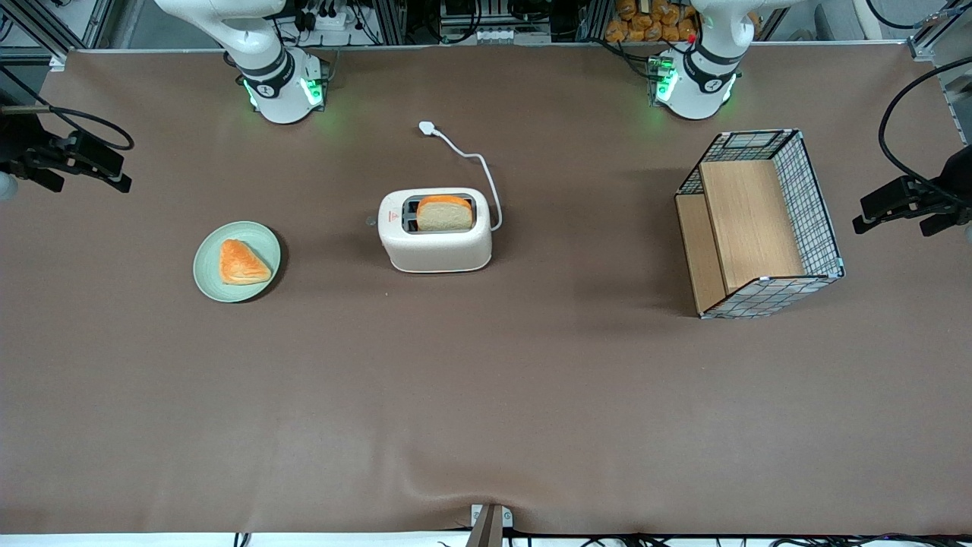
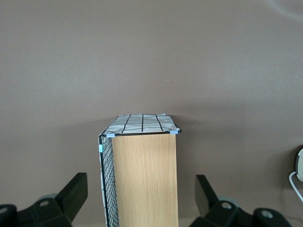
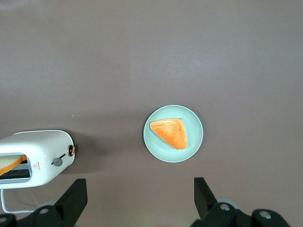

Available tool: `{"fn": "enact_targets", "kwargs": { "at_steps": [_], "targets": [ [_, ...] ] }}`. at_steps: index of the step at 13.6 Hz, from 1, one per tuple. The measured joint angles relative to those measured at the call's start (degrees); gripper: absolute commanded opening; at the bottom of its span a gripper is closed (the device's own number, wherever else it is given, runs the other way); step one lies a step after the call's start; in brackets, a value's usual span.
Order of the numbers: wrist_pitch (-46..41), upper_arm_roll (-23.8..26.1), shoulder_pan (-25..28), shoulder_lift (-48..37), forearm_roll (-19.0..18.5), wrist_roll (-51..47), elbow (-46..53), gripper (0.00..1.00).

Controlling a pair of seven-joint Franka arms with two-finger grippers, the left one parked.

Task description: Press toaster button with right arm

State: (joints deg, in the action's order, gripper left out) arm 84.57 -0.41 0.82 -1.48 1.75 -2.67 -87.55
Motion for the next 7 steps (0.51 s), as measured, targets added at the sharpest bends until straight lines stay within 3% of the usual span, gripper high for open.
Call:
{"fn": "enact_targets", "kwargs": {
  "at_steps": [7],
  "targets": [
    [-0.1, -0.14, -0.16, 1.41, -0.05, -0.08, 0.05, 1.0]
  ]
}}
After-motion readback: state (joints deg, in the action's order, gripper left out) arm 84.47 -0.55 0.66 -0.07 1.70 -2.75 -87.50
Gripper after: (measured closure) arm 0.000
